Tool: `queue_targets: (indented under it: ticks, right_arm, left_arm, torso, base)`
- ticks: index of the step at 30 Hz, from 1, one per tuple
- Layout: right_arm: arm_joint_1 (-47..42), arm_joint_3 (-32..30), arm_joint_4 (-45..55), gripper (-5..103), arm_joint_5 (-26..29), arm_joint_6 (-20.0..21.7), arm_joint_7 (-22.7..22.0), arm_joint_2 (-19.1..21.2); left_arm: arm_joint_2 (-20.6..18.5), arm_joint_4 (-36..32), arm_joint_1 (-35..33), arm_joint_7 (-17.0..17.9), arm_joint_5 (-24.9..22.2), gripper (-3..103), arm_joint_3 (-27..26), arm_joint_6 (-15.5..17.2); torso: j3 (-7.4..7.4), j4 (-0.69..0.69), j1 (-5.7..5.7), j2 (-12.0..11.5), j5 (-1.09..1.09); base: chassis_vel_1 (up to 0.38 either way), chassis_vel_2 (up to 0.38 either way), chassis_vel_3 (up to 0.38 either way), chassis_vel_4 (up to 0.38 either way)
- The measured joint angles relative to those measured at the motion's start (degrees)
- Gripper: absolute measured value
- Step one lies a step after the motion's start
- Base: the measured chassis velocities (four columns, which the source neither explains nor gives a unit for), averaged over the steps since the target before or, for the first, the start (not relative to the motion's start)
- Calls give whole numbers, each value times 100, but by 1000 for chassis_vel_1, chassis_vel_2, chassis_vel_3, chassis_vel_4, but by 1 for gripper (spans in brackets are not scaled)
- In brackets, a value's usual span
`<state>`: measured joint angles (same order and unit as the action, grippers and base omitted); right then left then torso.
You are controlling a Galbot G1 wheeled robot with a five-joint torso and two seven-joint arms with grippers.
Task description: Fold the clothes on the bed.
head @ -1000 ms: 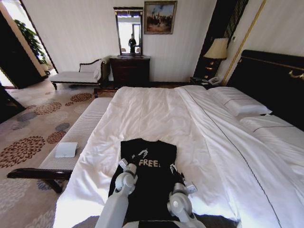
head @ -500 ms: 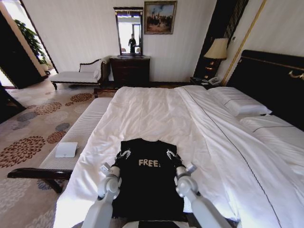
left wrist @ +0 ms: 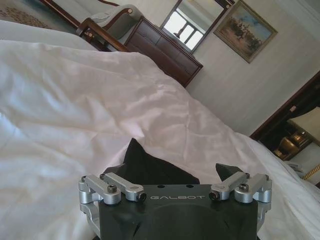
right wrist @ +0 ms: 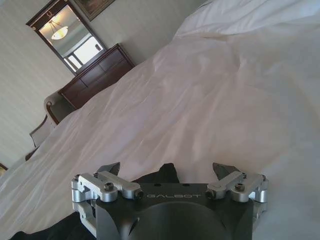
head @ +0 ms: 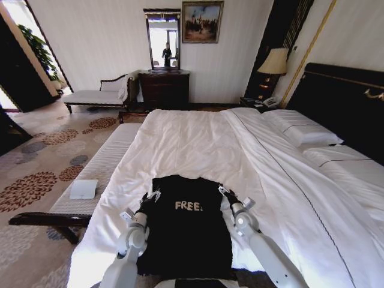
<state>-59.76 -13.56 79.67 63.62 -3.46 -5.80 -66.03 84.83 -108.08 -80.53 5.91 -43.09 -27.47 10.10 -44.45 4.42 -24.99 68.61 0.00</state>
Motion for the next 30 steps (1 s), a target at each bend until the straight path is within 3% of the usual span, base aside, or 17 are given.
queue_targets:
  ticks: [4, 6, 8, 12, 15, 18, 24, 30]
  right_arm:
    - [41, 1, -229, 83, 71, -42, 378, -86]
    - [30, 0, -254, 83, 66, -56, 438, -89]
    - [15, -5, -308, 71, 23, -99, 512, -92]
    - [14, -16, -348, 61, -19, -170, 524, -104]
    - [12, -19, -369, 44, -43, -207, 523, -112]
    - [20, -19, -417, 38, -74, -231, 527, -131]
    - [93, 2, -591, 12, -199, -317, 546, -199]
    - [162, -18, -574, 1, -260, -514, 464, -223]
  left_arm:
    - [42, -77, -121, -8, 47, 100, -38, -23]
    - [42, -94, -140, -9, 48, 100, -53, -26]
    - [39, -120, -167, -11, 47, 100, -93, -31]
    - [30, -130, -181, -10, 35, 100, -139, -40]
    - [25, -130, -183, -10, 30, 100, -152, -47]
    - [27, -131, -185, -8, 30, 100, -151, -48]
    - [34, -124, -193, -3, 47, 100, -129, -49]
    - [-28, 26, -52, 13, 10, 100, -111, -53]
  torso:
    - [0, 0, 0, 0, 0]
    - [0, 0, 0, 0, 0]
    - [0, 0, 1, 0, 0]
    - [0, 0, 0, 0, 0]
    - [0, 0, 0, 0, 0]
    - [0, 0, 1, 0, 0]
    - [0, 0, 0, 0, 0]
    - [0, 0, 0, 0, 0]
  base:
    - [0, 0, 0, 0]
    - [0, 0, 0, 0]
    - [0, 0, 0, 0]
    - [0, 0, 0, 0]
    - [0, 0, 0, 0]
    - [0, 0, 0, 0]
    - [0, 0, 0, 0]
    - [0, 0, 0, 0]
